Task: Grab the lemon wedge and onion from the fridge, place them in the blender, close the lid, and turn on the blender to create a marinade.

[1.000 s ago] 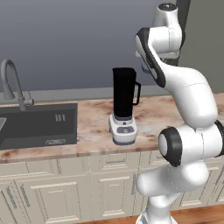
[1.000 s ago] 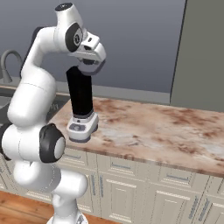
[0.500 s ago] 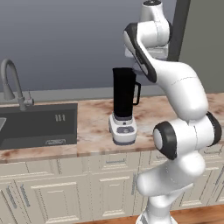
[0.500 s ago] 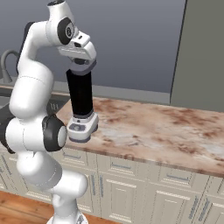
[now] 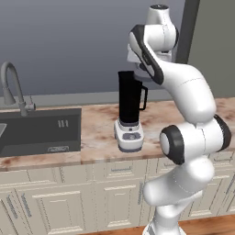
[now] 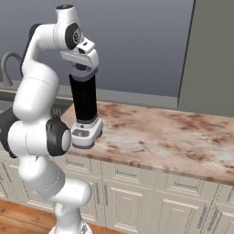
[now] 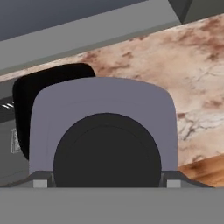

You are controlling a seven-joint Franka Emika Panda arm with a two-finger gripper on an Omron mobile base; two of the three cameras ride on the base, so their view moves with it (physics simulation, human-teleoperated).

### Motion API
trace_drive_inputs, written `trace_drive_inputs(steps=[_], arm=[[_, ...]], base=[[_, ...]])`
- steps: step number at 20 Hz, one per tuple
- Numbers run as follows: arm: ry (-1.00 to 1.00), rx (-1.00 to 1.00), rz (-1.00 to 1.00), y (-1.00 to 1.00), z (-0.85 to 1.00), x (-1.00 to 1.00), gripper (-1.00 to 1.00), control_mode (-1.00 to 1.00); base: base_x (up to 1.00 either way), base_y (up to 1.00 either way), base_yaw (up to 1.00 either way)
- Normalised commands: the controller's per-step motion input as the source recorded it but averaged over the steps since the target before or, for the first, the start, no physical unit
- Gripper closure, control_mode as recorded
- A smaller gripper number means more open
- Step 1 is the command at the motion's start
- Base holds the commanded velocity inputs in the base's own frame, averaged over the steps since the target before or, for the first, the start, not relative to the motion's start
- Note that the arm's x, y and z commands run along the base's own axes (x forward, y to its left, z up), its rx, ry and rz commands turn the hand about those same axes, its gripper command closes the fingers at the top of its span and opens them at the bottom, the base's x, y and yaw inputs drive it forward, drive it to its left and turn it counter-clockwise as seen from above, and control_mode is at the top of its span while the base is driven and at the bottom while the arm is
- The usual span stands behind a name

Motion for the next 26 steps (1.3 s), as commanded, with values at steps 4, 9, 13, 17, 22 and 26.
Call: trace_drive_inputs(steps=[4, 9, 13, 17, 22, 26], arm=[[0.00, 0.00, 0.00, 0.30, 0.00, 0.20, 1.00, -1.00], [0.00, 0.00, 0.07, 0.24, 0.00, 0.16, 1.00, -1.00], [0.01, 0.00, 0.18, 0.16, 0.00, 0.09, 1.00, -1.00], [0.04, 0.00, 0.09, 0.11, 0.00, 0.11, 1.00, -1.00], [0.00, 0.00, 0.01, 0.00, -0.01, 0.34, 1.00, -1.00], [0.02, 0.00, 0.10, -0.01, -0.02, 0.52, 1.00, -1.00]], base=[[0.00, 0.00, 0.00], [0.00, 0.00, 0.00], [0.00, 0.00, 0.00], [0.00, 0.00, 0.00], [0.00, 0.00, 0.00], [0.00, 0.00, 0.00]])
